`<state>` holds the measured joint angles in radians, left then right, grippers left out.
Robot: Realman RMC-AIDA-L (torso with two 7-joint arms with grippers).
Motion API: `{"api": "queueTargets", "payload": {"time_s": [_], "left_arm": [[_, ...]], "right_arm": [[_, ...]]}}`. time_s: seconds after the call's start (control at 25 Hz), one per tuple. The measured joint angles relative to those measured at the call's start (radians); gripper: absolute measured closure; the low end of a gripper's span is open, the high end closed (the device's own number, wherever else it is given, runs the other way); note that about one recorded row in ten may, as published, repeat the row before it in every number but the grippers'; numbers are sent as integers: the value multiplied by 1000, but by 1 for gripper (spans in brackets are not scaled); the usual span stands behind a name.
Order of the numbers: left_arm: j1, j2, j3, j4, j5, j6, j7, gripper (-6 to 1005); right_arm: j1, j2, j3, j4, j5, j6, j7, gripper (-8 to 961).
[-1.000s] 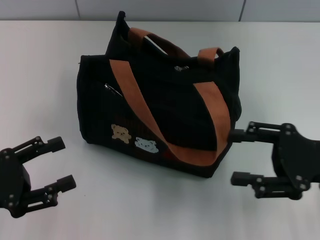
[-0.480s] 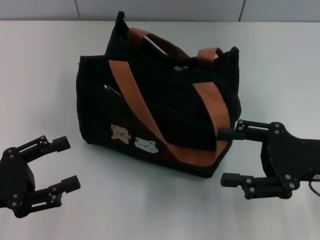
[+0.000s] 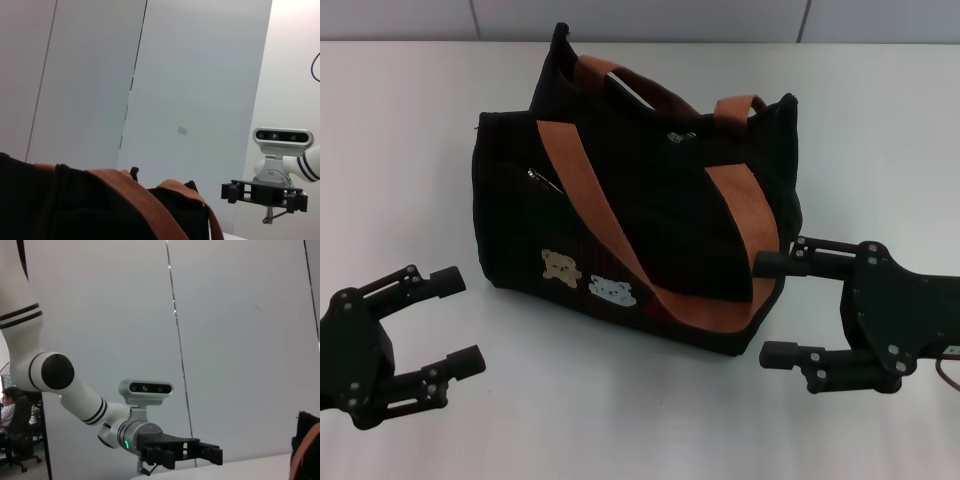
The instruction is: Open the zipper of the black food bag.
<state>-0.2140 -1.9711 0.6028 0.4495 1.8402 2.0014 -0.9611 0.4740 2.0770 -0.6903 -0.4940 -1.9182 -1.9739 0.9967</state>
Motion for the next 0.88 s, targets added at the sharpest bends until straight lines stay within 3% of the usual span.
{"api": "queueTargets", "payload": {"time_s": [0.88], "left_arm": [[-38,-6,-1,0,-3,0,-5,165]], "right_arm": [[15,1,0,2,5,0,6,179]]}}
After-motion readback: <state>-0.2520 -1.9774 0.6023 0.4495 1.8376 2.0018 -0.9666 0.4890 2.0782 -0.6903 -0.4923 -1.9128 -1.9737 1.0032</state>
